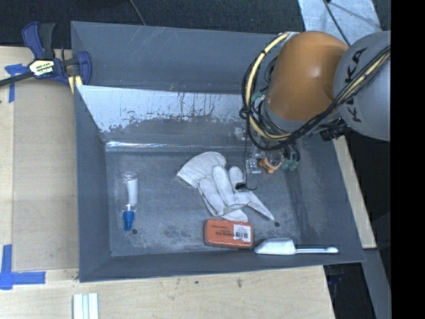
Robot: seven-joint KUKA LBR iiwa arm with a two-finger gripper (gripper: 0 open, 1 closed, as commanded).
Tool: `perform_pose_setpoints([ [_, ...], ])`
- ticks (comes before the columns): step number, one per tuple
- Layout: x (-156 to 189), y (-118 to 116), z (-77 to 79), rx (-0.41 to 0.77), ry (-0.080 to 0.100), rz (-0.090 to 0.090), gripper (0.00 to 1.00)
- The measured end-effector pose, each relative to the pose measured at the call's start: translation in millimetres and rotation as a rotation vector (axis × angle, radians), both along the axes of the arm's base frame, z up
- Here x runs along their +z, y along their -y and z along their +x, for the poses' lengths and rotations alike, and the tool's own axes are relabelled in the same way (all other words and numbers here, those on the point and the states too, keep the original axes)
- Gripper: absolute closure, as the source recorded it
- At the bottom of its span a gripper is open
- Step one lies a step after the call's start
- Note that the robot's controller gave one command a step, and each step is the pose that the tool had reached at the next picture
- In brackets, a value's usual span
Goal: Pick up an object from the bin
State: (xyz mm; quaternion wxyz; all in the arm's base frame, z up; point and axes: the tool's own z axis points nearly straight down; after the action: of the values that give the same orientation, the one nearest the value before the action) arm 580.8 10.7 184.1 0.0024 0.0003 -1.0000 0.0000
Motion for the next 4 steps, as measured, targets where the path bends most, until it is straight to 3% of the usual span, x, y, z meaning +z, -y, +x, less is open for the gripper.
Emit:
perform_pose_setpoints([
  [1, 5, 0, 1.7, 0.0, 0.009, 0.0, 0.0],
  [2, -65, 4, -43.5, 0.063, 0.011, 0.0, 0.0],
  [3, -74, -3, -65.5, 0.041, 0.002, 0.001, 0.0],
  [4, -61, -9, -81.0, -0.242, 0.006, 0.0, 0.0],
])
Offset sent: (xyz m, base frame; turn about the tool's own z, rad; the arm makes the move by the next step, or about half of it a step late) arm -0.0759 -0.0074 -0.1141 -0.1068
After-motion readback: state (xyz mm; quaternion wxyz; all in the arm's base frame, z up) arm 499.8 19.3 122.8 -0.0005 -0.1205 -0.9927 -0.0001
